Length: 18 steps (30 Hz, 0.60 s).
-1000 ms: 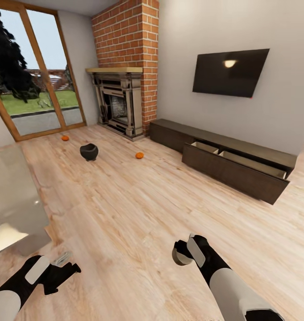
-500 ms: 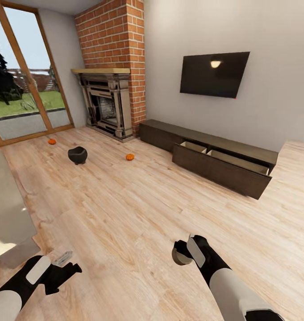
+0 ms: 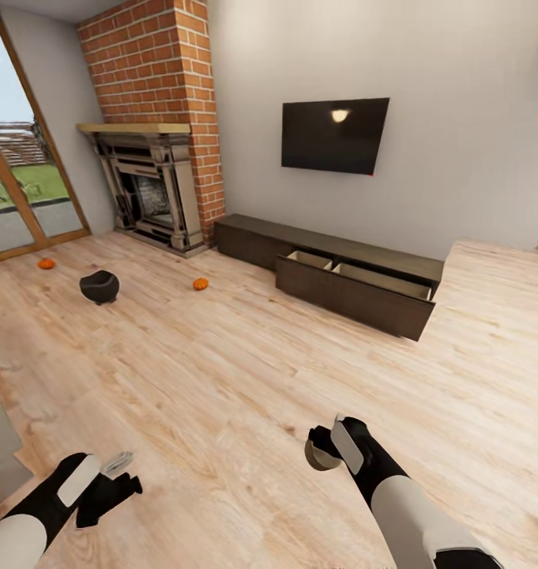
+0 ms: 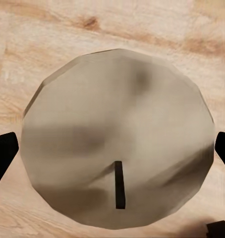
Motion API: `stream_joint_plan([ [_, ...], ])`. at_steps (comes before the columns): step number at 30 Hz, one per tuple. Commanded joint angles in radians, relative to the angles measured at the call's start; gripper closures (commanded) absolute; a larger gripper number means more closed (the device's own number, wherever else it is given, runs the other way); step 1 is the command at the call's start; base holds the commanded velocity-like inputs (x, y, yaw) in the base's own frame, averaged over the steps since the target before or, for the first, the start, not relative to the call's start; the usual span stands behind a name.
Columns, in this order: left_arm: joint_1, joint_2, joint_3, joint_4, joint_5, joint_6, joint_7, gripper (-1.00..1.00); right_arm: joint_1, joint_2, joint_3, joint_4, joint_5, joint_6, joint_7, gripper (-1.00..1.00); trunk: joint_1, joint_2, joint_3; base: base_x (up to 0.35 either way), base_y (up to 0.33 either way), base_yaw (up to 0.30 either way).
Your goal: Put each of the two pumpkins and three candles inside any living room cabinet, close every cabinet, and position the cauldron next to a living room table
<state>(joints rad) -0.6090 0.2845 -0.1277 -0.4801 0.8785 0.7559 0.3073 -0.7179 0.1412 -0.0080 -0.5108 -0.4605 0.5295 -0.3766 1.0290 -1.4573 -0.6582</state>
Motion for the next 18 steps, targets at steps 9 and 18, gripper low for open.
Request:
stream_joint_plan([
  [9, 0.0, -0.018, -0.048, 0.0, -0.072, -0.044, 0.071, -1.0, 0.0, -0.004, 0.0, 0.0, 0.0, -0.002, -0.001, 1.0, -0.035, 0.063, 0.028, 0.0, 0.0, -0.282],
  [18, 0.0, -0.024, -0.055, -0.001, -0.09, -0.047, 0.064, -1.0, 0.0, -0.021, 0.0, 0.0, 0.0, -0.002, -0.001, 1.0, -0.035, 0.063, 0.028, 0.0, 0.0, -0.282],
])
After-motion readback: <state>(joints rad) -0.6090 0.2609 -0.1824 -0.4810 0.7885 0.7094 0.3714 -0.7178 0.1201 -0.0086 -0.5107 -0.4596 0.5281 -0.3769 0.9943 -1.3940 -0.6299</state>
